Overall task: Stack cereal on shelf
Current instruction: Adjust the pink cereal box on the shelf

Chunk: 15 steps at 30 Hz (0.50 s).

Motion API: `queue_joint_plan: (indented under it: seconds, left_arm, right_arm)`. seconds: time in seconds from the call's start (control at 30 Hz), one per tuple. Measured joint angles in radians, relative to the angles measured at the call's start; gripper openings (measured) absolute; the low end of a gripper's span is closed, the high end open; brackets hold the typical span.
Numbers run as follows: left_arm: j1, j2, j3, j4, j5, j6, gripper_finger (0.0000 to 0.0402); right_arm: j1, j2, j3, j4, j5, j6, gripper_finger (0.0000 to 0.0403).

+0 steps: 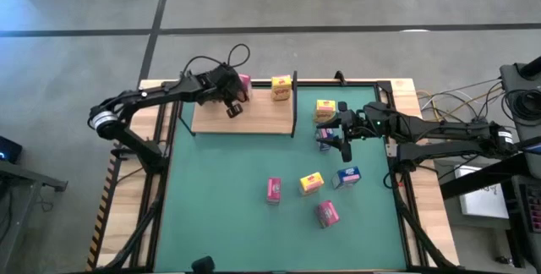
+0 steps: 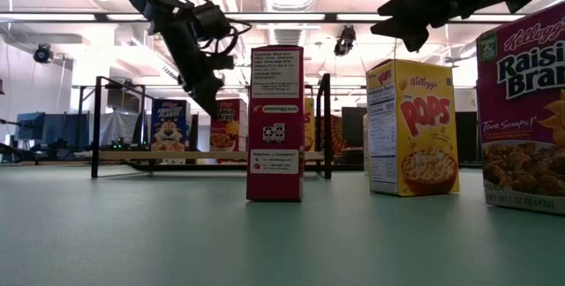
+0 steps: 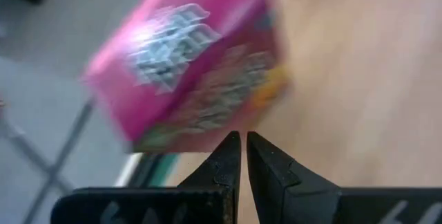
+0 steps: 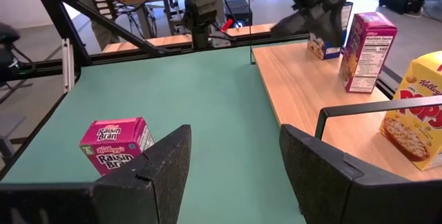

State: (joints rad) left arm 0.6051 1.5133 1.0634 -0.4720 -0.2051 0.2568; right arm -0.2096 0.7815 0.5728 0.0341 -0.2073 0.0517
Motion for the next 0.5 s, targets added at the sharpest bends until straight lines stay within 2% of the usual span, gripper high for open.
queue_joint_plan:
  seconds: [0.1, 0.17, 0.33, 0.5]
  left_arm:
    - [-0.011, -0.001, 0.000, 0.005, 0.169, -0.007, 0.0009]
    - [-0.018, 0.003, 0.000, 0.040, 0.207, -0.004, 0.0009]
    - [-0.014, 0.015, 0.000, 0.130, 0.112, 0.000, 0.0009]
    - [-0.009, 0.023, 0.000, 0.202, 0.090, -0.003, 0.0009]
  right_arm:
    - [0.000, 0.000, 0.000, 0.000, 0.000, 0.000, 0.0209]
    - [0.000, 0.000, 0.000, 0.000, 0.000, 0.000, 0.0209]
    - [0.000, 0.000, 0.000, 0.000, 0.000, 0.000, 0.0209]
    - [0.000, 0.000, 0.000, 0.002, 0.000, 0.000, 0.0209]
